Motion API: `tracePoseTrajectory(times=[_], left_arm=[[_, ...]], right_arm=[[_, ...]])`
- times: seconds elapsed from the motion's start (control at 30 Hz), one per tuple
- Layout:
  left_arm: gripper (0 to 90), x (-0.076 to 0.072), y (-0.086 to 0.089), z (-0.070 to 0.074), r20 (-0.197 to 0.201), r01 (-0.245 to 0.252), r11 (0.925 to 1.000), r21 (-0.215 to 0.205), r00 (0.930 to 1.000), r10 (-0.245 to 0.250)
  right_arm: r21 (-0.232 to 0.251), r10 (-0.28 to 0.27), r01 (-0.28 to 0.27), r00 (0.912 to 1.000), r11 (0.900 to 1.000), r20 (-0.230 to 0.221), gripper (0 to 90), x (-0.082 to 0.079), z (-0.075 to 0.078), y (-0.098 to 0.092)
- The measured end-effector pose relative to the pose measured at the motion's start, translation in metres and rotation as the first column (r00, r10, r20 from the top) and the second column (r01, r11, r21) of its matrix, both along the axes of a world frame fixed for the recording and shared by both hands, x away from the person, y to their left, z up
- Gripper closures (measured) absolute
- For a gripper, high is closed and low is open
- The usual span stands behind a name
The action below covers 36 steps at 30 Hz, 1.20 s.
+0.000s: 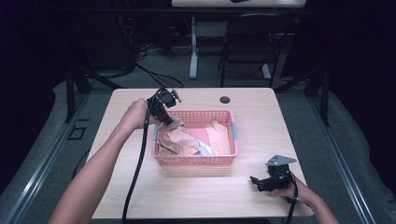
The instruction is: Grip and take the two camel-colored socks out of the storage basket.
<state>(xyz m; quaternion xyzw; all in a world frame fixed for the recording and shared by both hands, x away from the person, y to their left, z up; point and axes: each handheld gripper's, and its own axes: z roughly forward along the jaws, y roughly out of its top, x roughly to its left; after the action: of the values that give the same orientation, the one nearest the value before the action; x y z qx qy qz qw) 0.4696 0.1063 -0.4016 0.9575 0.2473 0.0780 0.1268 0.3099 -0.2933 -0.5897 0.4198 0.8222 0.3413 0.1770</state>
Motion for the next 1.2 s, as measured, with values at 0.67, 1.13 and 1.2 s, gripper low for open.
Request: tracePoseTrajectory(times=[0.67, 1.13, 1.2], left_arm=[[82.9, -0.007, 0.024, 0.029, 0.031, -0.021, 0.9996, 0.021, 0.9993, 0.020], [82.6, -0.009, 0.060, 0.038, 0.034, -0.079, 0.9969, 0.009, 0.9963, 0.078], [82.5, -0.009, 0.065, 0.039, 0.032, -0.087, 0.9962, 0.009, 0.9957, 0.086]], right_arm=[[0.000, 0.000, 0.000, 1.0000, 1.000, 0.000, 0.0, 0.000, 0.000, 0.000], [0.000, 0.000, 0.000, 1.0000, 1.000, 0.000, 0.0, 0.000, 0.000, 0.000], [0.000, 0.000, 0.000, 1.0000, 1.000, 0.000, 0.0, 0.000, 0.000, 0.000]])
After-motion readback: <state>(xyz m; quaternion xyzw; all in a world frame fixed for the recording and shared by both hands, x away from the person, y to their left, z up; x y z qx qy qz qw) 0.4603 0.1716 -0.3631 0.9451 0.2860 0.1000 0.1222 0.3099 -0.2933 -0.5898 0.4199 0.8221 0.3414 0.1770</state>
